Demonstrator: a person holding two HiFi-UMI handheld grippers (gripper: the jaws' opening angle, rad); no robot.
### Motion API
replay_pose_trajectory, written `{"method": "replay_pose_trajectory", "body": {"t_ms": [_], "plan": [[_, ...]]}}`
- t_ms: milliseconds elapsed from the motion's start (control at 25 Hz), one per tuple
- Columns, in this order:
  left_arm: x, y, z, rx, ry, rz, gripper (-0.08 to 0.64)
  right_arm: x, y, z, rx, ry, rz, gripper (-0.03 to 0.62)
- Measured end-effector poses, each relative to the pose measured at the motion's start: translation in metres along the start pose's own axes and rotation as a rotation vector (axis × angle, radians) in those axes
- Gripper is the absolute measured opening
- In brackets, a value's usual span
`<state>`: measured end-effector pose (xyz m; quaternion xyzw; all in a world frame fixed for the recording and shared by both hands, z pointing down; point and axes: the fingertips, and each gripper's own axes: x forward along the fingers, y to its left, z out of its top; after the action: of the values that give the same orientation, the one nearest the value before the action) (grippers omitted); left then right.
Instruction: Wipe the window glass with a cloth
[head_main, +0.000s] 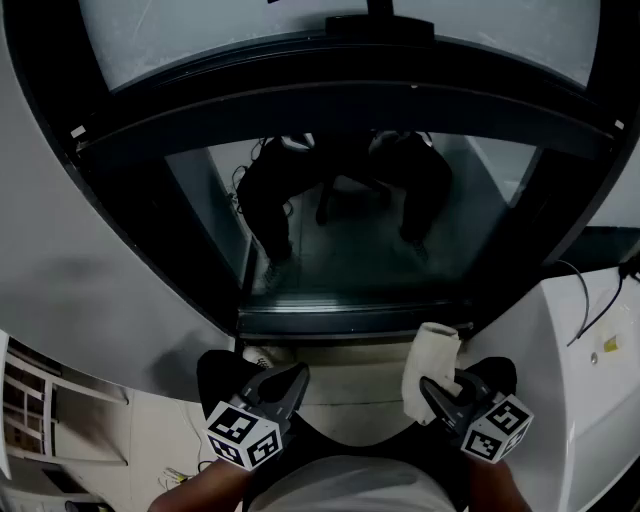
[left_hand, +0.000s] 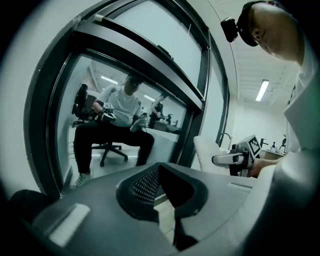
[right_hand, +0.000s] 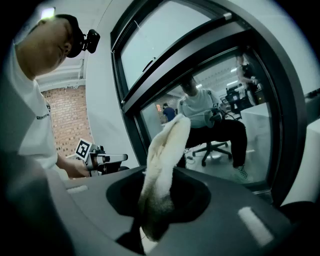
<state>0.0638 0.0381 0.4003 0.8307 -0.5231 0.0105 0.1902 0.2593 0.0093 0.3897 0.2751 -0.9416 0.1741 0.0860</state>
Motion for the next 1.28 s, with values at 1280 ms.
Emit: {"method": "replay_pose_trajectory", "body": {"t_ms": [1280], "plan": [[0.028,0.008,0.029,0.039,-0.022,0.024,0.017,0.008,-0.021,0.003,-0.01,0.045,-0.09,0.087]]}}
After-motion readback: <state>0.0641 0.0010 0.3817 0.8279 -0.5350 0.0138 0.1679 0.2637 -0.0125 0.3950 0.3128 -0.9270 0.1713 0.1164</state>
